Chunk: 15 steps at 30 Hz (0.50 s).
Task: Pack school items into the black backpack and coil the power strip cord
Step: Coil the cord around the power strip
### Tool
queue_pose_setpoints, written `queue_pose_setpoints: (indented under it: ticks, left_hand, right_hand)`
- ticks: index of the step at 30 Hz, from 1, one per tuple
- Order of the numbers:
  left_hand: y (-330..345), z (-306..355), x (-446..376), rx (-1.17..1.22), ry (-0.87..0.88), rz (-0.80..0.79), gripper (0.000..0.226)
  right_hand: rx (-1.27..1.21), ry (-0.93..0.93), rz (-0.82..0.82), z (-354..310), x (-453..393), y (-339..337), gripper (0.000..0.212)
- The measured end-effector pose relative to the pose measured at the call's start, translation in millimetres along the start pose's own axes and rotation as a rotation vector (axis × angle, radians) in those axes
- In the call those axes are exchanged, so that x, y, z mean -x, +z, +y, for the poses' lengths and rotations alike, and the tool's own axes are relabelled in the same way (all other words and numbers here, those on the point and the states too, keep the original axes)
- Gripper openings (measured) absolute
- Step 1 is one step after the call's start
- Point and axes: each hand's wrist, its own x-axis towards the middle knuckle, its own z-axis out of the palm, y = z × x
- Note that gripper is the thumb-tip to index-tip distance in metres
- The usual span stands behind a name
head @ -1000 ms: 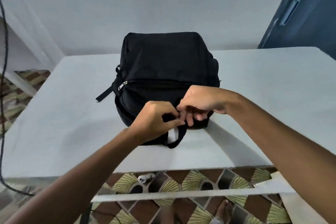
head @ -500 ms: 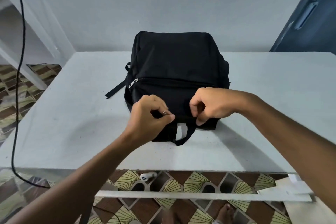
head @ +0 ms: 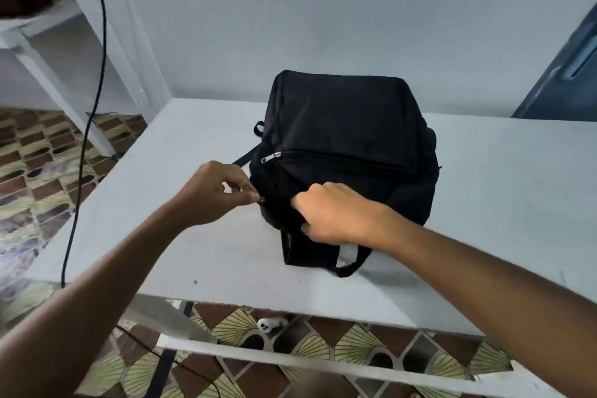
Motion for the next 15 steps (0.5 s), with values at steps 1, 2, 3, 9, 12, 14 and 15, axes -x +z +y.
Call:
queue_pose_setpoints:
  ticks: [1,2,3,9,12,14,15]
  left_hand:
    - [-2,-6,-4,-0.001,-0.035,0.066,0.028]
    - [-3,-12,-10,-0.007,-0.072,0.128,0.021]
    - [-5,-17,-17,-0.014,-0.103,0.186,0.015]
    - [8,-34,-81,-0.099,-0.205,0.368,0.008]
    - [20,-36,-101,-0.038,-0.247,0.348,0.01]
    - [24,-35,-105,-0.006,-0.237,0.355,0.007]
    - [23,-37,-107,-0.007,-0.229,0.351,0.004]
  right_hand:
    - [-0.012,0.006,0.001,1,-1,1,0.015]
    - [-0.035,0.016,-0.023,4,0,0,0.019]
    - [-0.059,0.021,-0.043,6,0,-3,0.023]
    - [-0.079,-0.001,-0.045,2,3,-2,0.027]
    - [-0.122,-0.001,-0.031,3,5,-2,0.021]
    - [-0.194,0.03,-0.053,10,12,-5,0.026]
    - [-0.193,0.059,-0.066,15,17,-5,0.033]
